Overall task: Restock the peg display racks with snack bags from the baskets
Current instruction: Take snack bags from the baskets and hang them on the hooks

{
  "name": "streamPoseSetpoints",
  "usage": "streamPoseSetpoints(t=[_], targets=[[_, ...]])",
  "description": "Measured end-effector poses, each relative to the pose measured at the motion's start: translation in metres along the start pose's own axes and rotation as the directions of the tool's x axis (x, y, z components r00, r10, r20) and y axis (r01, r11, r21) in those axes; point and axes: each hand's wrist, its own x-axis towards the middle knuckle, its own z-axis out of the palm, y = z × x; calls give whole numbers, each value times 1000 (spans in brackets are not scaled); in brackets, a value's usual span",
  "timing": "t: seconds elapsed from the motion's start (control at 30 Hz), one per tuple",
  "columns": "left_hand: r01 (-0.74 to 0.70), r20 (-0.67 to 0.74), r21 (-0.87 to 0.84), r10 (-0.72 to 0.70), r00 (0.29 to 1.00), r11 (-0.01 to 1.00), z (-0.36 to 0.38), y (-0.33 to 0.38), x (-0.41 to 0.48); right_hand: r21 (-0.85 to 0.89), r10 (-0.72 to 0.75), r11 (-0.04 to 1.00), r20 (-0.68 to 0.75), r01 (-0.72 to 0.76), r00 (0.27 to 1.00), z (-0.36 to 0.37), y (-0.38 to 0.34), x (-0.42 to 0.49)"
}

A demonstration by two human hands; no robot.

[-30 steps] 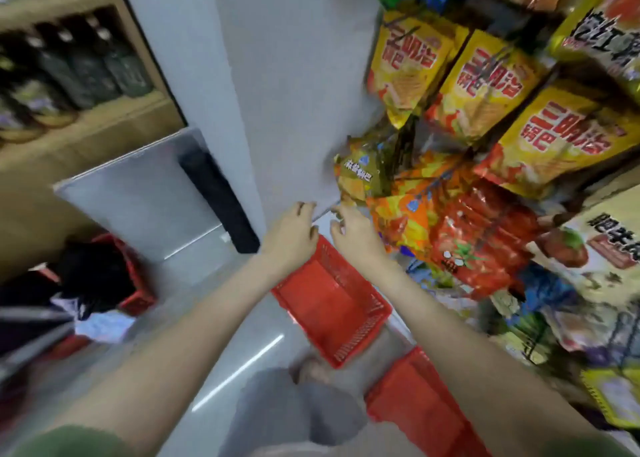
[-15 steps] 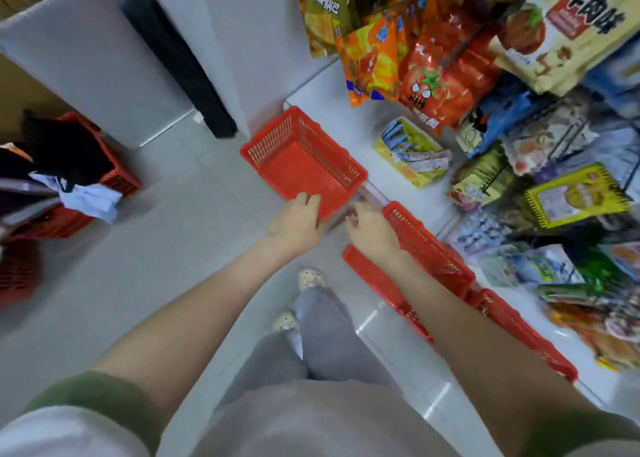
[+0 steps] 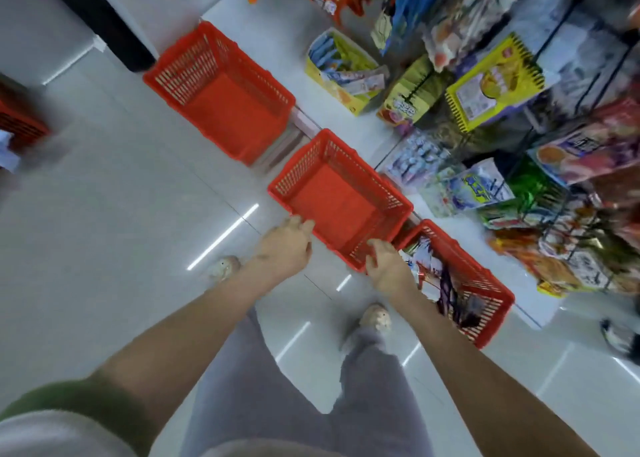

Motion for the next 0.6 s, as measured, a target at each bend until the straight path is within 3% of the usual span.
streamPoseSetpoints(t=[0.17, 0.33, 0.4, 0.5, 0.6], targets=[[14, 139, 26, -17, 990, 1000, 122, 102, 39, -156, 134, 981, 129, -113, 983, 13, 188, -10], [-28, 192, -9, 30, 981, 1000, 234, 155, 110, -229, 154, 968, 207, -106, 966, 61, 307, 36], [-100, 131, 59, 92, 987, 993, 272, 165, 146, -303, 112, 952, 227, -39, 967, 88, 337, 68], [-164, 276, 212, 102, 956, 963, 334, 167, 196, -455, 21, 882, 302, 125, 953, 141, 369, 116], [-227, 248, 290, 156, 956, 930, 382, 162, 234, -548, -16, 802, 377, 236, 926, 197, 389, 155]])
